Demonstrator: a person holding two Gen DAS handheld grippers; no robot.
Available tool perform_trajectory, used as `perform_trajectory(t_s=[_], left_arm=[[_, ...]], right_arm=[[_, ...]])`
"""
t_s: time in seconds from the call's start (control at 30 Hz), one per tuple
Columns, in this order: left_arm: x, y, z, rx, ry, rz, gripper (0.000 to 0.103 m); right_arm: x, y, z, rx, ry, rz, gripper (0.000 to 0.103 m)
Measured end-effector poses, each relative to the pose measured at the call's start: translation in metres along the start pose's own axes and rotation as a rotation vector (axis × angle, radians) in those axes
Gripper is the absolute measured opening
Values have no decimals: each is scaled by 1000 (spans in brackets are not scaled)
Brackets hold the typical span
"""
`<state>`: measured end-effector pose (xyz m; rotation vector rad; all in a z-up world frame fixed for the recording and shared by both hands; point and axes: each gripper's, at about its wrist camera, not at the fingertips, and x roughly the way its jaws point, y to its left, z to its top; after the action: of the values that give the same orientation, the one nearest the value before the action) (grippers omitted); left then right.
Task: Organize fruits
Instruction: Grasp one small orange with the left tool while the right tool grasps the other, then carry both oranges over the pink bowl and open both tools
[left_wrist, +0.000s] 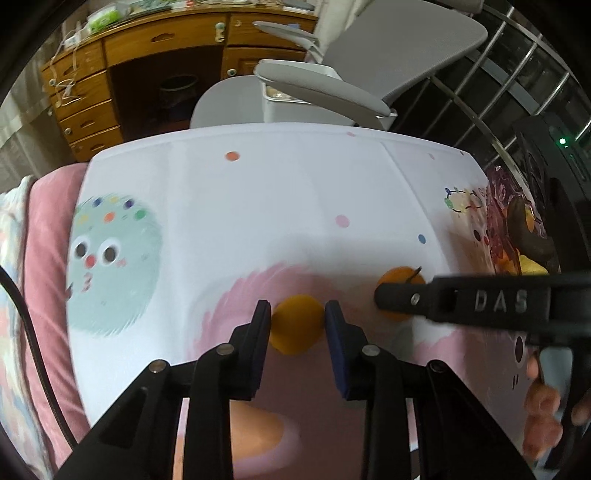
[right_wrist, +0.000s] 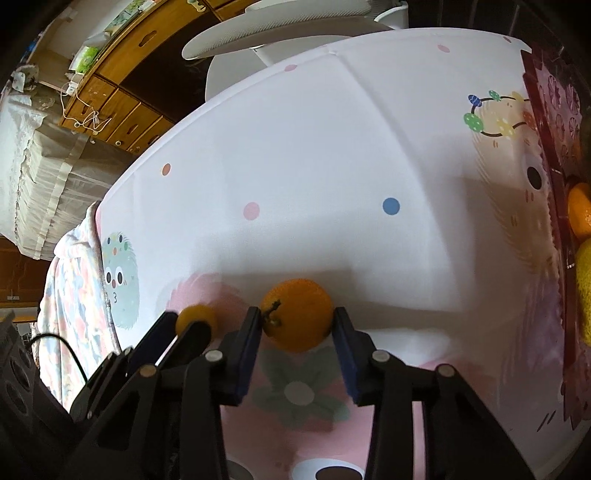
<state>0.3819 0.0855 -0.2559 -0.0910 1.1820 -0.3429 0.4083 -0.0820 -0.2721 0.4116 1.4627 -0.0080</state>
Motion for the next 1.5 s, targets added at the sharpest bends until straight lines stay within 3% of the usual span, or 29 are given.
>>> perform_trajectory(t_s=[0.3,0.83,1.0,1.2,1.5], left_arm=[[-41,17,-46,-64,-19,6,28],[-115,4,-164,-154,35,-41,28],[-140,-23,-181,-121,34,-45,28],[-160,-73,-176,-122,-30,-39,28],[-160,-188,-164,-144,-105,-46,28]], right_arm=[[-15,-6,-28,-11,-4,-43,38],[-70,-24,-148,-96,-17,-66,38],[-104,-41,-171,-168,-72,-63,38],[-139,-74,-183,-247,-135,-38,38],[-185,-145,-172,-372,-179,1,38]])
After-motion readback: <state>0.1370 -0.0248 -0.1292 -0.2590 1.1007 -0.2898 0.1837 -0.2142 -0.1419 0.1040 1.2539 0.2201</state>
